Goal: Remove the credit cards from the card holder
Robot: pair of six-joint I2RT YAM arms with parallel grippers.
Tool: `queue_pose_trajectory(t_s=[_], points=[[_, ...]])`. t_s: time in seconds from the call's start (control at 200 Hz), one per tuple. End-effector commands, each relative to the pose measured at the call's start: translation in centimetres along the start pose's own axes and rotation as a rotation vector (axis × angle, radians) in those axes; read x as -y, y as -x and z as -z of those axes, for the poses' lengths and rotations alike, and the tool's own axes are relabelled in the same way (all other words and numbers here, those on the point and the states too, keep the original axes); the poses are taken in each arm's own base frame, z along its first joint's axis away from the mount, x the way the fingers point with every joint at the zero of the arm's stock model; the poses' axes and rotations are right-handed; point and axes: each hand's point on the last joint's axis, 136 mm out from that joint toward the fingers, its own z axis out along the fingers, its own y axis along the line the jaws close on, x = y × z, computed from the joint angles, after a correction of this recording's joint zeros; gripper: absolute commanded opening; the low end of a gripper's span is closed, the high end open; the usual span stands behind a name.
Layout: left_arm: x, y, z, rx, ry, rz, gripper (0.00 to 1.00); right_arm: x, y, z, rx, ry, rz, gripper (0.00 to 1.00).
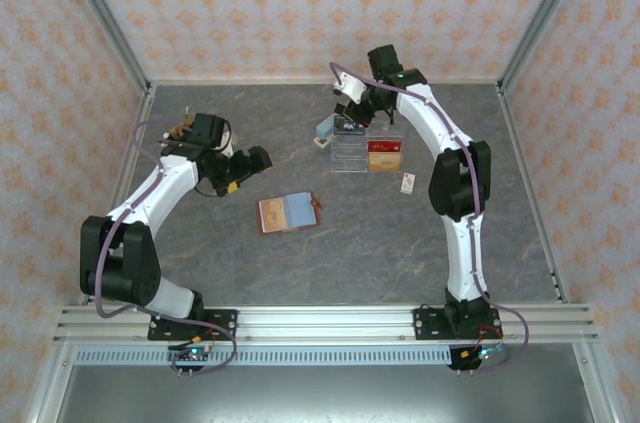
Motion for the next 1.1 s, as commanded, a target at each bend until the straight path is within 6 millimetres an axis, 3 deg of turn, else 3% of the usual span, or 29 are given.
queue_pose_trajectory(t_s=[0.0,0.39,0.576,0.836,1.091], points=[[0.0,0.0,-1.0,-0.013,-0.011,0.025,1.0,-0.2,-0.2,0.0,0.011,0.046,0.058,0.0],[0.4,-0.2,-3.0,-0.07,-0.003,0.017,1.0,-1.7,-2.5,1.1,-0.025,0.166,0.133,0.0],[0.4,-0.5,-3.8,-0.096,-0.002,0.018,1.0,-1.2,-2.4,0.4,-0.016,0.155,0.137,0.0],[0.4,-0.6,-4.3,-0.109,-0.003,0.015,1.0,-0.7,-0.4,0.7,0.06,0.148,0.149,0.0],[0.3,-0.9,-4.4,-0.126,0.001,0.011,1.0,-0.8,-1.7,-0.5,0.025,0.169,0.195,0.0]])
